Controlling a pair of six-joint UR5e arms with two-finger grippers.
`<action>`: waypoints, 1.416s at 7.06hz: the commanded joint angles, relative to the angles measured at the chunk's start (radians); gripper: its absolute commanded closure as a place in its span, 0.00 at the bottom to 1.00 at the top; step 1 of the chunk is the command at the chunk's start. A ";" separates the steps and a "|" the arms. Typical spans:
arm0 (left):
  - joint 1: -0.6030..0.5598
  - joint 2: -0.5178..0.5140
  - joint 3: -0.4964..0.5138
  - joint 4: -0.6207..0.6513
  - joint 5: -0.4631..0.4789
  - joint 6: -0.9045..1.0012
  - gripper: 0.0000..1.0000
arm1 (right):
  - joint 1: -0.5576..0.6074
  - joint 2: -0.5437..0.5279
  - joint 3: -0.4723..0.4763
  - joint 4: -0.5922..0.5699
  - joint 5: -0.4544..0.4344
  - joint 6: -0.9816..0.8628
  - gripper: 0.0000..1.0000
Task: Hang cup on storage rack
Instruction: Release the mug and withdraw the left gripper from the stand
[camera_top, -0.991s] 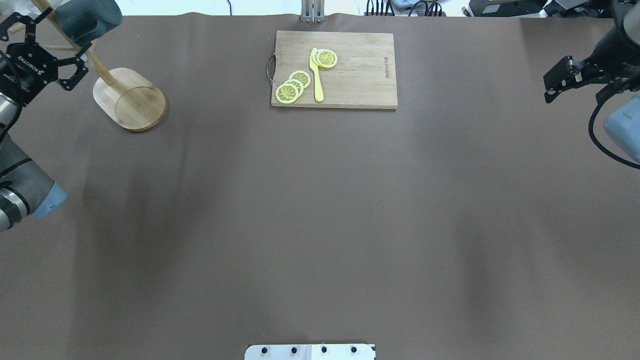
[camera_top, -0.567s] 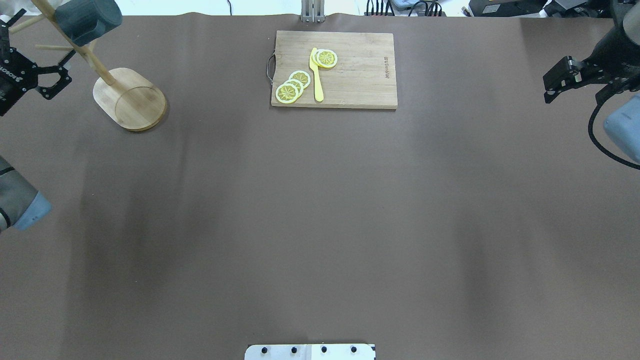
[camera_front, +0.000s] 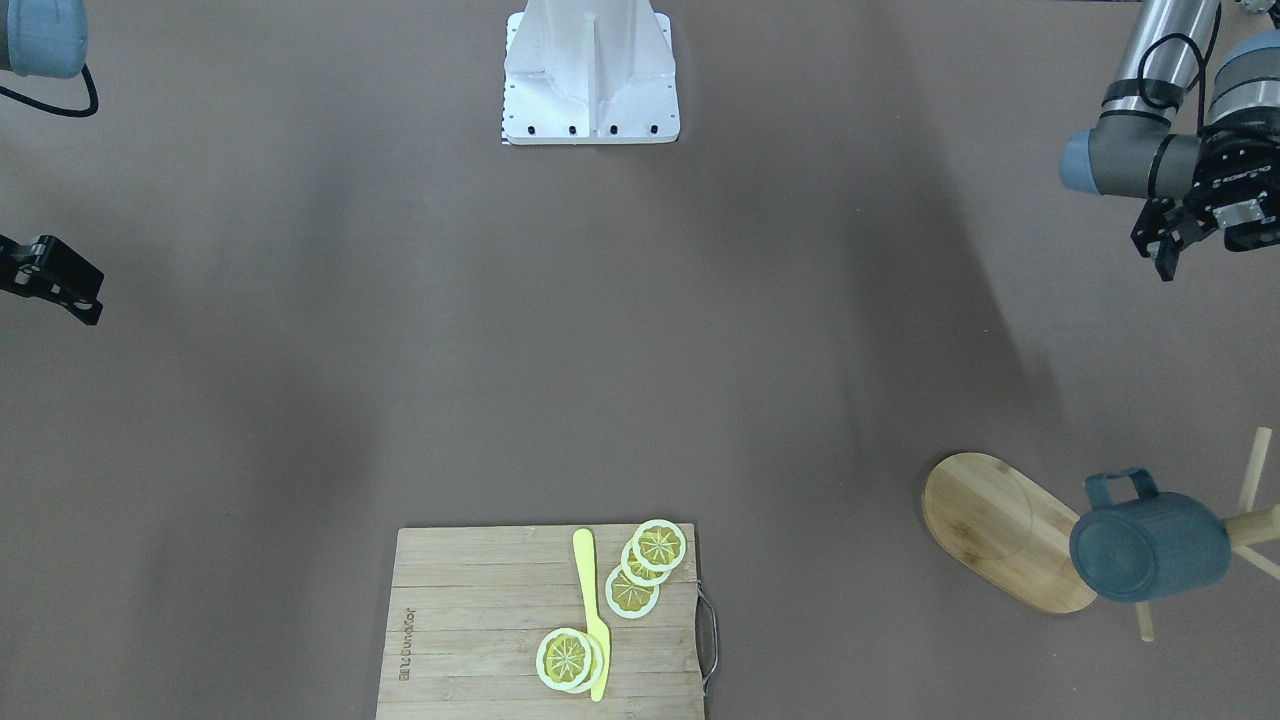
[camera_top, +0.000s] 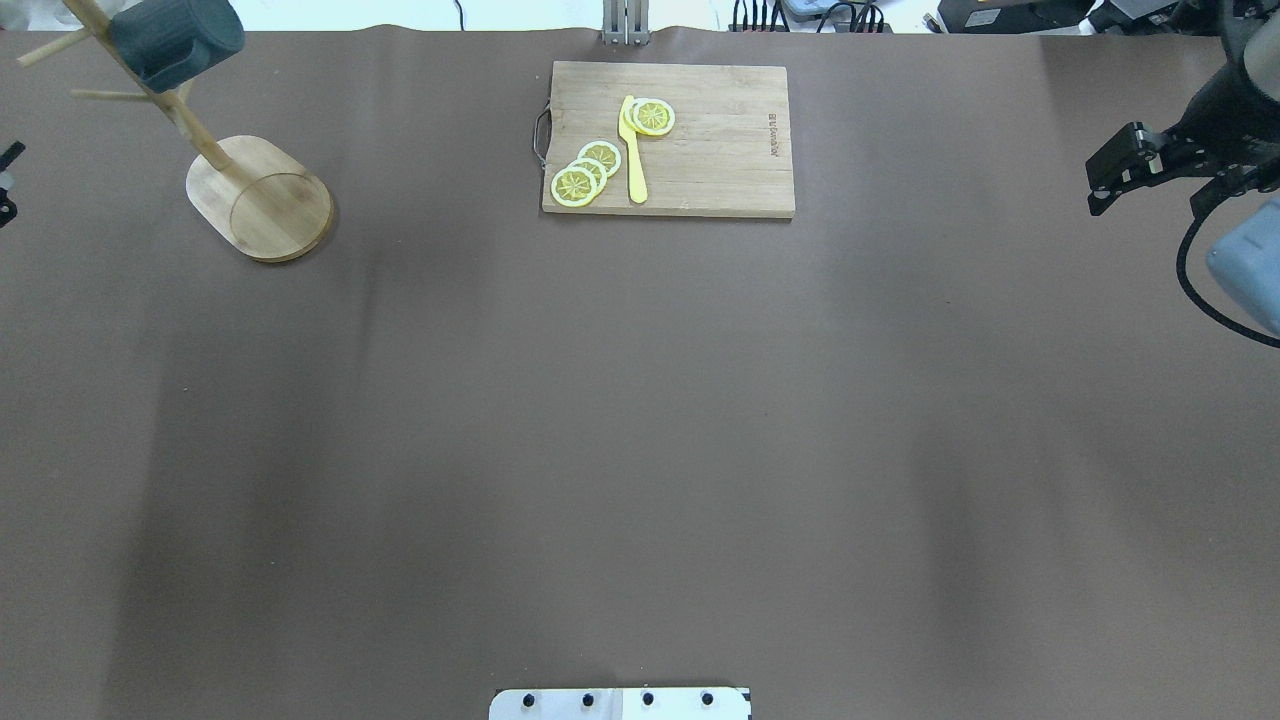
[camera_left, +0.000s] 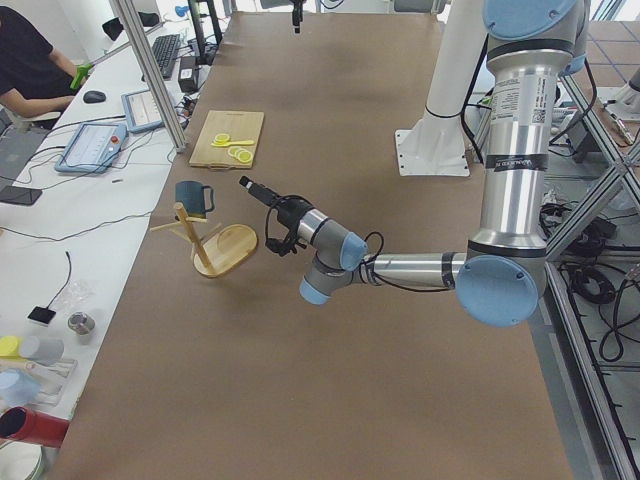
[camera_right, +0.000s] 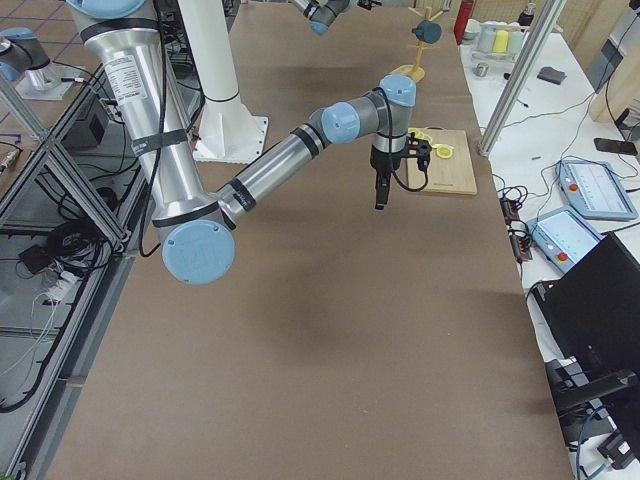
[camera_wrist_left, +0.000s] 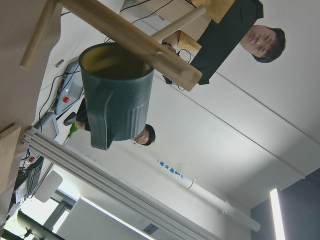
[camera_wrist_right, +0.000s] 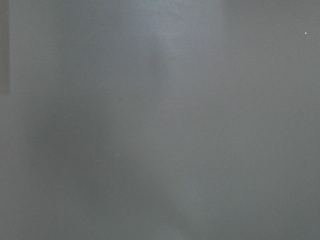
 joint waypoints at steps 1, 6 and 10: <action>-0.180 0.030 -0.211 0.206 -0.110 0.007 0.03 | -0.001 -0.069 -0.009 0.022 0.000 -0.023 0.00; -0.490 0.005 -0.287 0.467 -0.385 0.473 0.02 | 0.288 -0.230 -0.250 0.192 0.038 -0.327 0.00; -0.573 0.105 -0.267 0.618 -0.378 1.130 0.02 | 0.396 -0.253 -0.427 0.363 0.114 -0.401 0.00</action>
